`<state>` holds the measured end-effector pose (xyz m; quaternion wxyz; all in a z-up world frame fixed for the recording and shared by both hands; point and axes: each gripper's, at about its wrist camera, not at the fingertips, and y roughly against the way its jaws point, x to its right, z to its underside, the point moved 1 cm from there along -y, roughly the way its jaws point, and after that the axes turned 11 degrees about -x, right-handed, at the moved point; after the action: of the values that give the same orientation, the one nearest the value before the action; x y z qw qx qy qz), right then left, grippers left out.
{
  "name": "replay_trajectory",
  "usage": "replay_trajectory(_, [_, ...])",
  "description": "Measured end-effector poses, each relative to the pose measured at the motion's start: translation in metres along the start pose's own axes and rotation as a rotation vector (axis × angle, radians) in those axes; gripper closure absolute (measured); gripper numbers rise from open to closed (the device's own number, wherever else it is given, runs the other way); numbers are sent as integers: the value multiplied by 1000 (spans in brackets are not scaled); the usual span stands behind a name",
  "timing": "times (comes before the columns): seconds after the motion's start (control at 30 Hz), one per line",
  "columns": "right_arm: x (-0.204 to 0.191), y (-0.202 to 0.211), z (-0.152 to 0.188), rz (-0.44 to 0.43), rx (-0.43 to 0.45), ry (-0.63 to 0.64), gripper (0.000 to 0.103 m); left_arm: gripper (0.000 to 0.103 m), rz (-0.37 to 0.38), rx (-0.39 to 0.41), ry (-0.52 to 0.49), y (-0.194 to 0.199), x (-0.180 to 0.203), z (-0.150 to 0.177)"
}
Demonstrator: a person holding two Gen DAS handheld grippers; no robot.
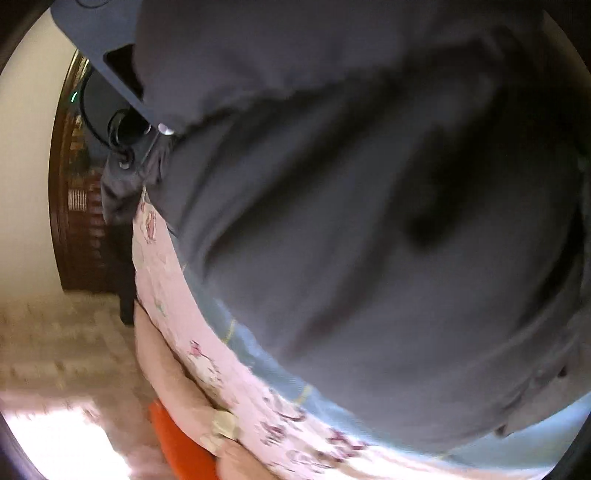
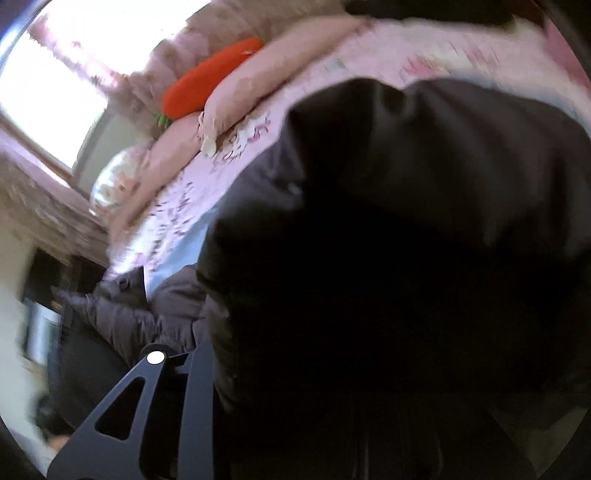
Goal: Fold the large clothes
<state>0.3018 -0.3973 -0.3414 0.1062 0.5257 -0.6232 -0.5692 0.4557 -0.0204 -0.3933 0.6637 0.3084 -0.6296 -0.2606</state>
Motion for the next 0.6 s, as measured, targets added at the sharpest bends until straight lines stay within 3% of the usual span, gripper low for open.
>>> replay_trajectory(0.1, [-5, -18, -11, 32, -4, -8, 79, 86, 86, 40, 46, -7, -19, -6])
replay_trajectory(0.3, [-3, -16, 10, 40, 65, 27, 79, 86, 155, 107, -7, -5, -29, 10])
replay_trajectory(0.4, [-2, -8, 25, 52, 131, 46, 78, 86, 173, 195, 5, 4, -27, 24])
replay_trajectory(0.47, [2, -1, 32, 15, 153, 42, 77, 85, 173, 207, 1, 10, -25, 32])
replay_trajectory(0.53, [10, 4, 34, -47, 137, 12, 76, 79, 232, 203, 54, 21, -29, 36])
replay_trajectory(0.57, [15, 9, 35, -72, 128, -18, 74, 67, 284, 214, 81, 27, -32, 38])
replay_trajectory(0.6, [17, 14, 36, -93, 121, -47, 70, 25, 369, 229, 95, 35, -32, 39])
